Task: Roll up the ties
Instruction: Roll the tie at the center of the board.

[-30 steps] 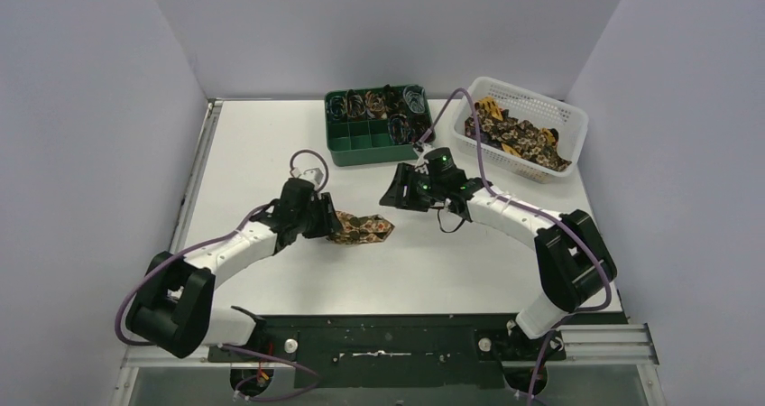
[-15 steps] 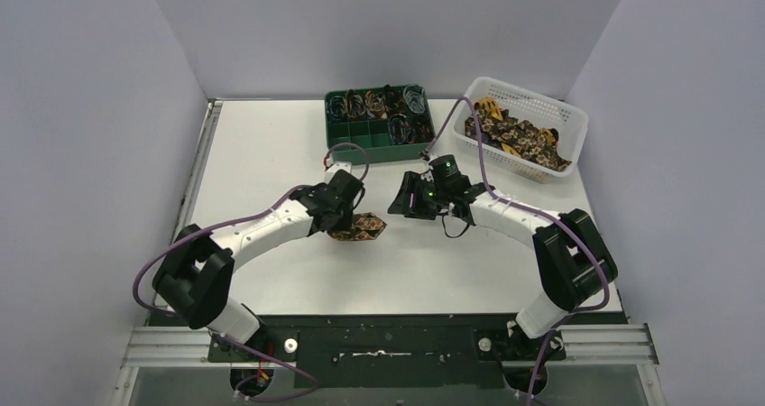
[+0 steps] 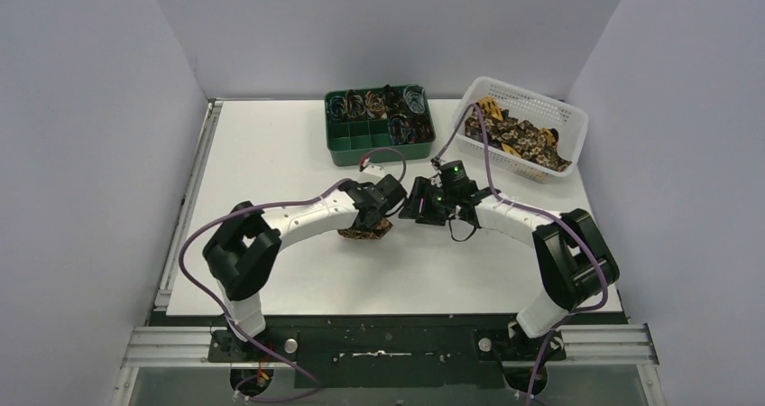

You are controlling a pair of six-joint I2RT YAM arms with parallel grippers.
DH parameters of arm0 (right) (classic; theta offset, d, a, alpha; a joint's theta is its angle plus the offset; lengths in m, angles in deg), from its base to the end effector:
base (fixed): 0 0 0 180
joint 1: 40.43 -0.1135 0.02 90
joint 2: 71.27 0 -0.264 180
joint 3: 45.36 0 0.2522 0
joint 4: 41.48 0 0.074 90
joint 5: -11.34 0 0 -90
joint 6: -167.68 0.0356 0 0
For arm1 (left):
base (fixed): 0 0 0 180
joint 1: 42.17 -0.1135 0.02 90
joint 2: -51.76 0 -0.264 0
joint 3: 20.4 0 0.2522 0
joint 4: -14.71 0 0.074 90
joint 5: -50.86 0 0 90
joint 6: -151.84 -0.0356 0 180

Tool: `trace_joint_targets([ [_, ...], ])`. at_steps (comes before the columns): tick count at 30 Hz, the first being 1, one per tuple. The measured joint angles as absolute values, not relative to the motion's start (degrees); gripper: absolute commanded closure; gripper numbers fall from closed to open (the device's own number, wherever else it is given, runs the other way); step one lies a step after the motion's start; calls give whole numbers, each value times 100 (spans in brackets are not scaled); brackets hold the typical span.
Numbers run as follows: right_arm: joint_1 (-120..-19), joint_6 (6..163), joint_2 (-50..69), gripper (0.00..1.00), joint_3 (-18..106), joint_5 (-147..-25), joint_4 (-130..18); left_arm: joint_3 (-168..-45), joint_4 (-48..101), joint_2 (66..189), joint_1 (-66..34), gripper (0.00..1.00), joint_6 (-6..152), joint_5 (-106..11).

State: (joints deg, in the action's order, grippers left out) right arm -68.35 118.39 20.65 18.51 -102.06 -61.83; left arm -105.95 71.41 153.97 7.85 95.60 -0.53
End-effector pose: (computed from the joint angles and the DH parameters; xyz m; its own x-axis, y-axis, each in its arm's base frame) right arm 0.2781 0.1634 0.1790 -0.9331 0.1830 -0.3096 -0.0714 0.7495 0.6582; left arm 0.2397 -0.2513 0.2017 -0.7807 0.2553 -0.5703 0.0602 0.9392 0.3379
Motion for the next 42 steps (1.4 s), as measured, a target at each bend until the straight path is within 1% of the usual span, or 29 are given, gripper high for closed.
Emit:
trace_joint_targets([
  [12,-6507,11867,1999,44,1497,-10234,-6071,-11583,7768,16195,1273,53,9744,425],
  [22,-6077,12125,1883,44,915,-10414,-5621,-12324,8184,16759,1570,52,9827,714],
  [27,-5976,12189,1756,44,828,-10462,-5477,-12794,8387,17118,1697,47,9827,786],
  [42,-5530,12250,1407,43,450,-10486,-5339,-13952,8654,17953,2001,43,9735,797],
])
